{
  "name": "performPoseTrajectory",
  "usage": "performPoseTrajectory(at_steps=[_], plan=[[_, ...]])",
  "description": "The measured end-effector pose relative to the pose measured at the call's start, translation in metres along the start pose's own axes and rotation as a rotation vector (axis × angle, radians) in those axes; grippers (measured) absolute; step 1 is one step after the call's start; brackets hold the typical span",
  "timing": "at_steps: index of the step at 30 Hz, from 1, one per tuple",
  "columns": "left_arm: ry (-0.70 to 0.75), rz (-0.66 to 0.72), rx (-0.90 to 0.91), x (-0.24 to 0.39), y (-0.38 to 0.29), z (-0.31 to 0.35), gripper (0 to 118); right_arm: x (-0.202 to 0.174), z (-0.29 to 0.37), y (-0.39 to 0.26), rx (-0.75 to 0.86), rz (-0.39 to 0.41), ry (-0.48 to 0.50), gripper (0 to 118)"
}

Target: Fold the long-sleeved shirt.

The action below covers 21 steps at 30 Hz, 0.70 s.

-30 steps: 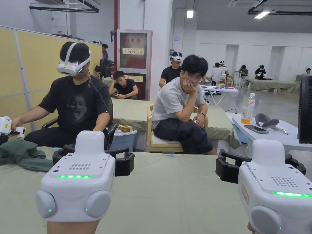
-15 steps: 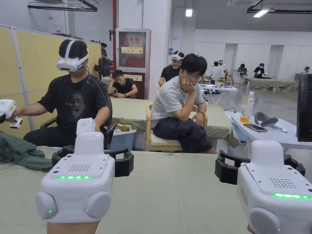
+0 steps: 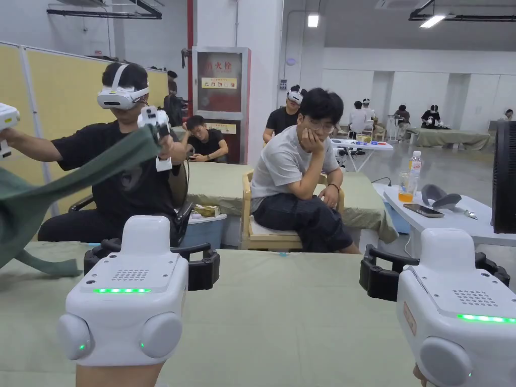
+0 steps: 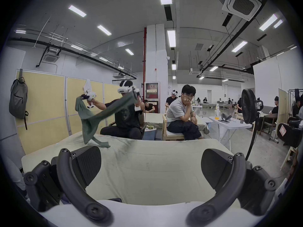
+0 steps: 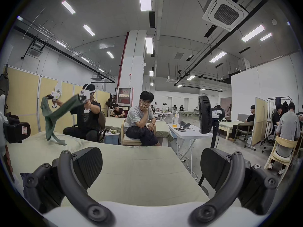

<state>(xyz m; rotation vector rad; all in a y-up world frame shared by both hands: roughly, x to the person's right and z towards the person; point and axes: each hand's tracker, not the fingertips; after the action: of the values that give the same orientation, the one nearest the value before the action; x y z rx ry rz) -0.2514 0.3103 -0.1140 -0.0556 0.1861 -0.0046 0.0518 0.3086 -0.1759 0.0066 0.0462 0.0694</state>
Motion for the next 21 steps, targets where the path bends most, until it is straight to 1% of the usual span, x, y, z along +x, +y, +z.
performPoseTrajectory(at_steps=[4, 10, 21], plan=[[-0.002, 0.0, -0.007, -0.0007, 0.0007, -0.0006, 118, 0.0007, -0.0007, 0.001, -0.001, -0.004, -0.002, 118], [0.004, 0.002, -0.001, 0.0031, 0.0039, 0.003, 118, 0.0001, 0.0, 0.0029, 0.016, 0.018, -0.004, 118], [0.001, 0.001, -0.001, 0.0051, -0.0002, -0.0001, 118, 0.0039, -0.0036, -0.0042, -0.012, 0.002, -0.023, 118]])
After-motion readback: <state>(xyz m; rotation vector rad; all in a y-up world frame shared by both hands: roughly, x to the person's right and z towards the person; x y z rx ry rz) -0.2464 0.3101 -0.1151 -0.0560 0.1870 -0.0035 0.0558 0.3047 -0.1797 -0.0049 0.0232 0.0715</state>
